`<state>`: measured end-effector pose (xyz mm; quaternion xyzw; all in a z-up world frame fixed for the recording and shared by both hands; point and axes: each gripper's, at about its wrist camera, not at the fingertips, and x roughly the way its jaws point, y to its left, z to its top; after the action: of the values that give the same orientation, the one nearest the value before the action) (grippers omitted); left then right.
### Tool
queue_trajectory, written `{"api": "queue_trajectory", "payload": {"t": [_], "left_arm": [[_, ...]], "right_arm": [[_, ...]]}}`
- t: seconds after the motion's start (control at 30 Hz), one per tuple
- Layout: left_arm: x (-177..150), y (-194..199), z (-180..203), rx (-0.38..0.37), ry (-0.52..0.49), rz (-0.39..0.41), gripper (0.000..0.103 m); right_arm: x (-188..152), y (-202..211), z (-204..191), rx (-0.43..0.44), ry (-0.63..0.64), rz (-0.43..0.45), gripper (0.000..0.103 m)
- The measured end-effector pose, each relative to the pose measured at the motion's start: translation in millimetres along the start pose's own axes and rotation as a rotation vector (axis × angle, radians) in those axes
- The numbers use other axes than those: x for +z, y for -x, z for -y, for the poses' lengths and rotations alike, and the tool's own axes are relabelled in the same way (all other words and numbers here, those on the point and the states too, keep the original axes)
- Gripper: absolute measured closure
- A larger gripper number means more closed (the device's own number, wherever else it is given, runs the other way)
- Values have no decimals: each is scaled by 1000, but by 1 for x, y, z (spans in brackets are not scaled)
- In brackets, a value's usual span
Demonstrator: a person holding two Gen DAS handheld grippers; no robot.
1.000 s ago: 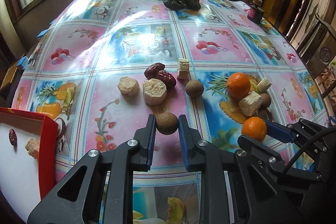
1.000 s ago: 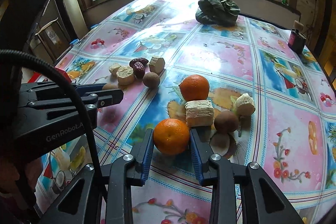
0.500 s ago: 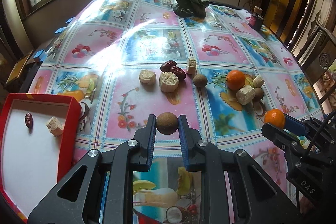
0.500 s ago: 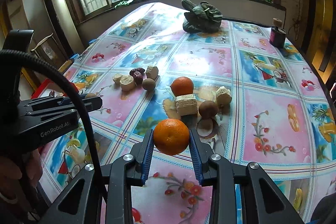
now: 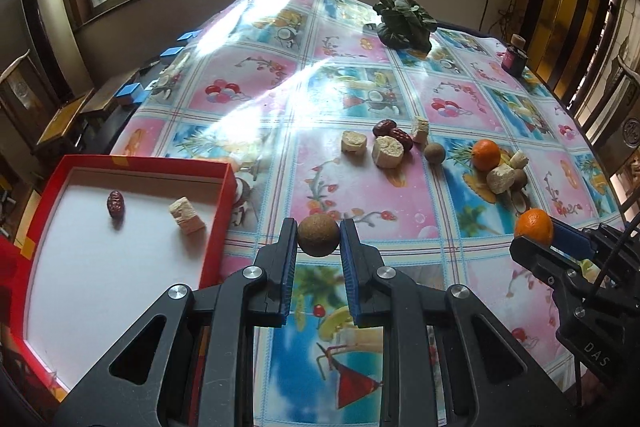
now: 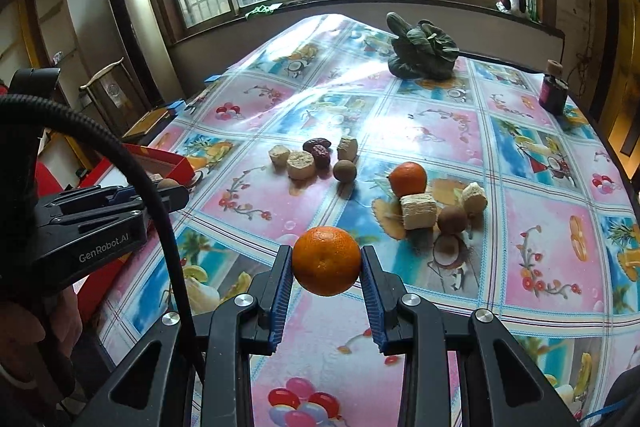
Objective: Organize fruits
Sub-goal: 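Carry the brown fruit and the orange over the red tray with both grippers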
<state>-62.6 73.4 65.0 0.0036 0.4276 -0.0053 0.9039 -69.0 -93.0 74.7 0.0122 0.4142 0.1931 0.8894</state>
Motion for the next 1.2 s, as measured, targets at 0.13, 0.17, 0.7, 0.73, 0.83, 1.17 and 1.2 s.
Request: {"api": "queue_trajectory", "payload": {"t": [0.13,0.17,0.7,0.73,0.83,1.17,1.2], "left_arm": [[-3,4,-16,19,17,4,82],[-4,5,-21,24,22,6,82],[-11,11,-85,94,104,9,82],[-12,10,-89,99,110,7,82],[-14,9,-102,114,126,2,82],[-18,-2,-146,172,184,-23,82],[-19,-3,-150,177,189,-26,82]], "right_arm": [[2,-4,-16,20,25,-4,71],[3,-5,-21,24,33,-6,71],[19,-31,-90,102,163,-40,71],[20,-32,-95,106,171,-40,71],[24,-38,-108,126,193,-45,71],[40,-64,-152,188,264,-62,71],[40,-66,-156,195,270,-65,71]]}}
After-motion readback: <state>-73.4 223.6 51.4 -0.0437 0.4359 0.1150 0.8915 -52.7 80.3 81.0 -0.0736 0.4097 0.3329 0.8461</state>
